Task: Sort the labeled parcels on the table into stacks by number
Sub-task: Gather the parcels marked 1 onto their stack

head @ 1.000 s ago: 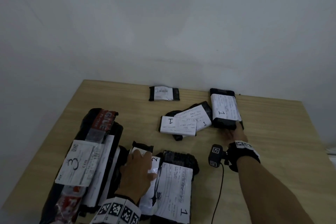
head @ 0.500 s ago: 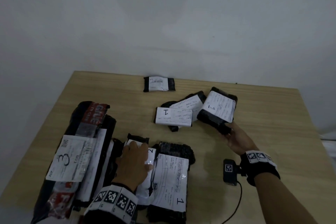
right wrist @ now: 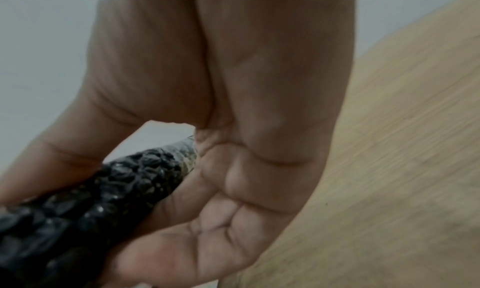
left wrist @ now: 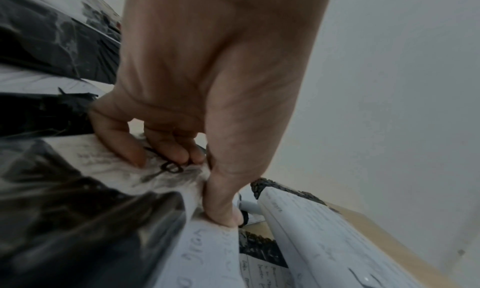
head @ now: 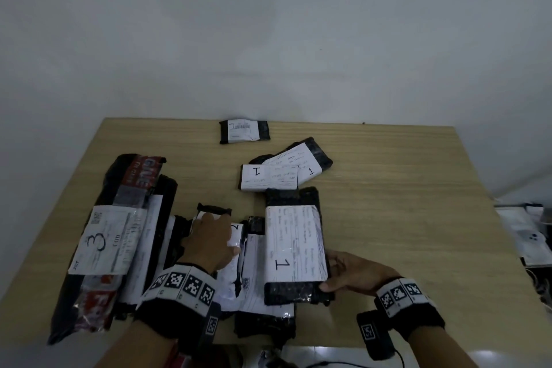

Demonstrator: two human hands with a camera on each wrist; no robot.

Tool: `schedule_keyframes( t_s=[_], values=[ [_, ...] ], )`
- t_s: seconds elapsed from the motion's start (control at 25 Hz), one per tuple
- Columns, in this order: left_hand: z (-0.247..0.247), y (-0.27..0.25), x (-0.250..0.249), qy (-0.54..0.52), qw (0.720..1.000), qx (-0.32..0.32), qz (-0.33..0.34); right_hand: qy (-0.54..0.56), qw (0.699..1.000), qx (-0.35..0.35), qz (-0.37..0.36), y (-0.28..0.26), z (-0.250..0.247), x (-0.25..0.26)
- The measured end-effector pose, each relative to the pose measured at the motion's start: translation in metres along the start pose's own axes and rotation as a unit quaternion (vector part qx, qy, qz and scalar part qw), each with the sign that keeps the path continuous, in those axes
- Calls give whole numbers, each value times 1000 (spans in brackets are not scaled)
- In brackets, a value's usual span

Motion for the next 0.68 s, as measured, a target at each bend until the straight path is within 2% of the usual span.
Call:
schedule_keyframes(
  t_s=[0.08,0.24,0.4,0.52,0.6,0.68],
  values=[
    [-1,4,2,-1,1000,-1,-7,-44,998,31,16,2,19,-6],
    [0,9,-1,18,1000,7,-22,-178,981,47,61,5,45,-8],
    [5,8,-11,37,999,18,-16,-221,971,49,81,14,52,-9],
    [13,3,-17,41,999,14,-7,-296,947,62,108,10,54,0],
    [20,-2,-24,40,999,11,1,-328,936,29,123,1,37,15],
    [27,-11,-34,46,999,10,14,-321,937,-80,108,-9,4,30]
  ],
)
Point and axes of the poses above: each hand's wrist, its own y-axis towards the middle knuckle, its own z-axis out of the palm, x = y × z, the point moved 5 cm from there along y, towards the middle knuckle, and after that the axes turned 9 degrees about -z, right-handed, at the moved point
